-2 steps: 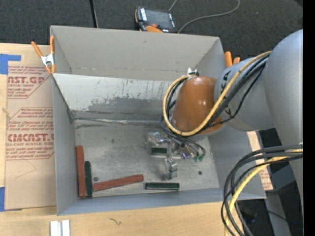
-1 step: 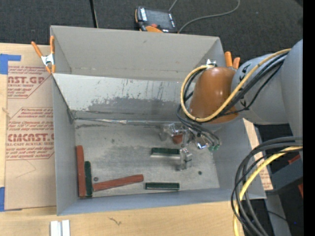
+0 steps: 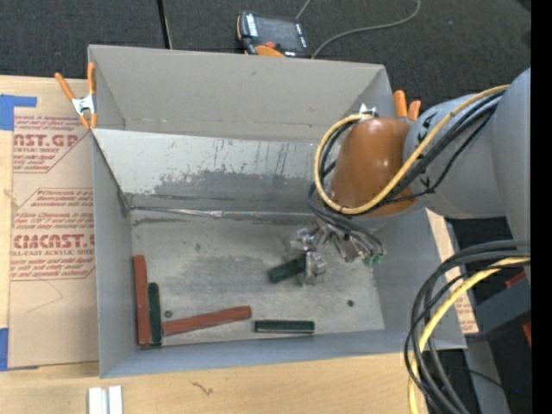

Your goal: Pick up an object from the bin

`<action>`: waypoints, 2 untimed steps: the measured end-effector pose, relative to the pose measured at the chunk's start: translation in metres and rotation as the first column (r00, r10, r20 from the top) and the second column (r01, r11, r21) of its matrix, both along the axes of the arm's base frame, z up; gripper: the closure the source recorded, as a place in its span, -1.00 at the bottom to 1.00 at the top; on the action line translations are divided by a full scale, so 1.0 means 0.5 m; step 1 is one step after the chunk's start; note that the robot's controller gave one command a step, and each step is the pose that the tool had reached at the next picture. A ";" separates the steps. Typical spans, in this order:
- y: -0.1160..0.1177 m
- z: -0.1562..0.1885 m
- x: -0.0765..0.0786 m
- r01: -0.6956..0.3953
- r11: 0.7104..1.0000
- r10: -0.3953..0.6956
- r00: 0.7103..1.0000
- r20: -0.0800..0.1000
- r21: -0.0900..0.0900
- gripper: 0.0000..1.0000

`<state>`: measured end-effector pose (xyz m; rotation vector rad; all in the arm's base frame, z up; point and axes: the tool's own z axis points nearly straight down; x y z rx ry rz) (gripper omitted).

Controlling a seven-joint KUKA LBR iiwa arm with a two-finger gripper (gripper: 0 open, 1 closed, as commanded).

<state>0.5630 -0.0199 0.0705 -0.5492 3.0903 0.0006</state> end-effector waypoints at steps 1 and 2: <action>0.082 0.247 -0.035 -0.040 0.999 0.040 0.999 0.007 0.001 1.00; 0.114 0.490 -0.038 -0.046 0.999 0.046 0.999 0.010 0.000 1.00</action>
Offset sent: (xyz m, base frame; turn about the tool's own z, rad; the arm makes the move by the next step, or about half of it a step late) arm -0.0192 0.0391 0.1191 -0.0374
